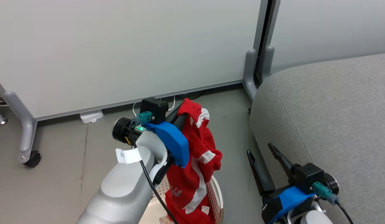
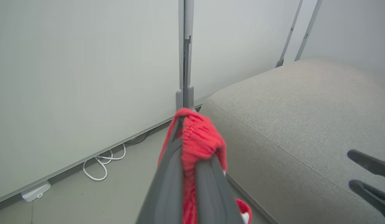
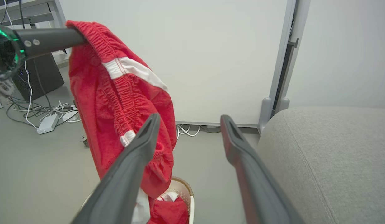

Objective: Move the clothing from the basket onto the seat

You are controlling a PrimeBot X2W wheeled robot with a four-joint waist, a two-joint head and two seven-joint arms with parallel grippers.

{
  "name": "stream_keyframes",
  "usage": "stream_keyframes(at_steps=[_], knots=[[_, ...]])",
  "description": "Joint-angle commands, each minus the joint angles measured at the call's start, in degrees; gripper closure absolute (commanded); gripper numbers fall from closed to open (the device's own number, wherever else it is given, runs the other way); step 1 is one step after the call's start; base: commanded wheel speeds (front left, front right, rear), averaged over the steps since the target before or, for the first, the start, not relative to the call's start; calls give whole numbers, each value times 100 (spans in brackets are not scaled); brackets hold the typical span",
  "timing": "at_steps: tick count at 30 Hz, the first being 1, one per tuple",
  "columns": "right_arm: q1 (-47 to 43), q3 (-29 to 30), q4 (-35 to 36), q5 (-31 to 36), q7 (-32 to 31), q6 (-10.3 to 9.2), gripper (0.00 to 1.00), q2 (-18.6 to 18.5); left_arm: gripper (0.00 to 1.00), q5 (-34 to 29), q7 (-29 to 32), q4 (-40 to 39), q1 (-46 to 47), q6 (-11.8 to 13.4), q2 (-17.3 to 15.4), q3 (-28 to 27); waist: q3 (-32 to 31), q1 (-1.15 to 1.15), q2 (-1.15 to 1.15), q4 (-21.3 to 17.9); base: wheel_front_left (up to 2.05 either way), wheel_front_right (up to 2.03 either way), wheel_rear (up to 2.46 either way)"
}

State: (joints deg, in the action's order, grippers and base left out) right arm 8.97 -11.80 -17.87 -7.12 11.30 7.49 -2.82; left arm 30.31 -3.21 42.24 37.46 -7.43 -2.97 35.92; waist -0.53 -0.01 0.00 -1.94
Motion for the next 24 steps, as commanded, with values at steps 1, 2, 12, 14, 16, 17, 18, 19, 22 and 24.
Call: stream_keyframes(at_steps=[1, 2, 12, 14, 16, 17, 18, 19, 22, 24], knots=[[-120, -5, 32, 17, -28, 1, 0, -12, 100, 115, -19, -89, 91, -6, 6, 92, -27, 1, 0, 5, 0, 0, 0], [-133, -9, 44, 18, -41, 1, 0, -13, 100, 208, -7, -146, 125, -7, 7, 154, -39, 1, 0, 4, 0, 0, 0], [-232, -119, 79, -58, -117, 1, 0, -12, 100, 826, 105, -449, 595, 184, 7, 888, -200, 1, 0, -32, 0, 0, 0], [-266, -128, 79, -64, -98, 1, 0, -13, 100, 922, 118, -472, 680, 240, 6, 1024, -218, 1, 0, -42, 0, 0, 0], [-285, -151, 60, -79, -76, 1, 0, -13, 100, 1013, 128, -482, 741, 302, 8, 1150, -232, 1, 0, -57, 0, 0, 0], [-298, -168, 49, -92, -69, 1, 0, -12, 100, 1065, 125, -484, 770, 329, 5, 1204, -238, 1, 0, -65, 0, 0, 0], [-307, -187, 42, -103, -67, 1, 0, -12, 100, 1111, 122, -483, 799, 351, 5, 1258, -241, 1, 0, -72, 0, 0, 0], [-314, -206, 37, -108, -70, 1, 0, -12, 100, 1163, 115, -485, 825, 375, 6, 1312, -243, 1, 0, -80, 0, 0, 0], [-322, -251, 21, -130, -79, 1, 0, -12, 100, 1282, 75, -472, 879, 417, 7, 1464, -248, 1, 0, -100, 0, 0, 0], [-311, -266, 19, -139, -87, 1, 0, -13, 100, 1371, 25, -449, 881, 442, 5, 1552, -249, 1, 0, -111, 0, 0, 0]])
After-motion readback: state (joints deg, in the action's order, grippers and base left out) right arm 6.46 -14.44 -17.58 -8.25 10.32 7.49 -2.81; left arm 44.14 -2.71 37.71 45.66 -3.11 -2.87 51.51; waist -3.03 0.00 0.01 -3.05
